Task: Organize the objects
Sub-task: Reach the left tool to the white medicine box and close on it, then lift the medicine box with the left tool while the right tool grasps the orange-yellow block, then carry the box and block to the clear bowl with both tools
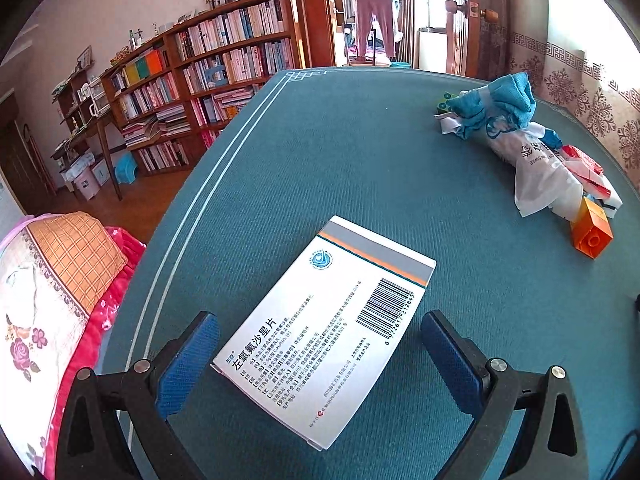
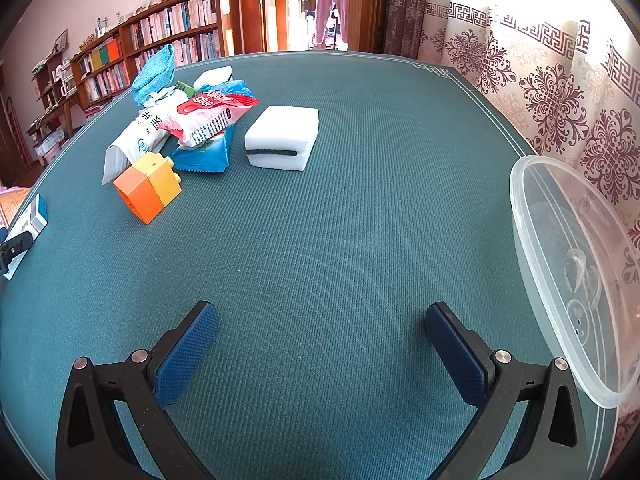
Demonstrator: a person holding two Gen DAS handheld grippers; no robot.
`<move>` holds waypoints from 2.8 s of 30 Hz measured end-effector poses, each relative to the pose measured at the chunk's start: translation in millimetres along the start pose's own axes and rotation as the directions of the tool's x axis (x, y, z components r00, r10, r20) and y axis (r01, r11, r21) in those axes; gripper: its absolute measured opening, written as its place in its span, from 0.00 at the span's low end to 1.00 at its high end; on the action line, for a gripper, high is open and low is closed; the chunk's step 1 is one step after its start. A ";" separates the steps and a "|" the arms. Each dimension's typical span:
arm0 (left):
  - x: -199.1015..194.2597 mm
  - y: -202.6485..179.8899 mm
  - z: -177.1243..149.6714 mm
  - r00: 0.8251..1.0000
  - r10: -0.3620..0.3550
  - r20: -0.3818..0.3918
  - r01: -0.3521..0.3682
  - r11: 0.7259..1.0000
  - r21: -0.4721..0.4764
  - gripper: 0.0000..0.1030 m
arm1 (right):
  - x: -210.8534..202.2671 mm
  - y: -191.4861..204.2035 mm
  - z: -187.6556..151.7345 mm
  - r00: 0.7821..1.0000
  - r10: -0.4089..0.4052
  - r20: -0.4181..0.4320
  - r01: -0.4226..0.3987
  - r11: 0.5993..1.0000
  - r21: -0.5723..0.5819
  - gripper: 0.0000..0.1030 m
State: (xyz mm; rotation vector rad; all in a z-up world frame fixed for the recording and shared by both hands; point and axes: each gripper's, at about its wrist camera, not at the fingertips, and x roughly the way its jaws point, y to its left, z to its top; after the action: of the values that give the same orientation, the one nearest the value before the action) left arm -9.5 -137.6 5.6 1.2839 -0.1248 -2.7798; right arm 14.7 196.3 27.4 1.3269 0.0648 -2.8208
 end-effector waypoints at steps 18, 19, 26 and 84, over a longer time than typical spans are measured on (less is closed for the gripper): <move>-16.3 -20.1 0.0 0.999 -0.045 -0.014 0.045 0.999 -0.006 0.72 | 0.0 0.0 0.1 1.000 0.000 0.000 0.000 1.000 0.000 1.00; -17.0 -23.8 0.2 0.998 -0.055 -0.016 0.055 0.998 -0.007 0.72 | 0.0 0.1 0.1 1.000 0.000 0.000 0.000 1.000 0.000 1.00; -16.2 -40.2 0.4 0.997 -0.071 -0.027 0.072 0.997 0.019 0.77 | -0.2 0.2 0.0 1.000 0.000 0.000 0.000 1.000 0.000 1.00; -42.7 -96.5 -0.6 0.984 -0.179 0.020 0.176 0.979 0.105 0.67 | -21.1 58.7 14.9 0.943 0.327 0.062 -0.317 0.939 -0.133 0.49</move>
State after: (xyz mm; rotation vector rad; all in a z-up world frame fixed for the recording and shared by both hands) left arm 15.1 -37.3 27.3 1.3392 -0.1654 -2.9802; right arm 19.0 137.1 51.6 1.0800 0.0150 -2.5466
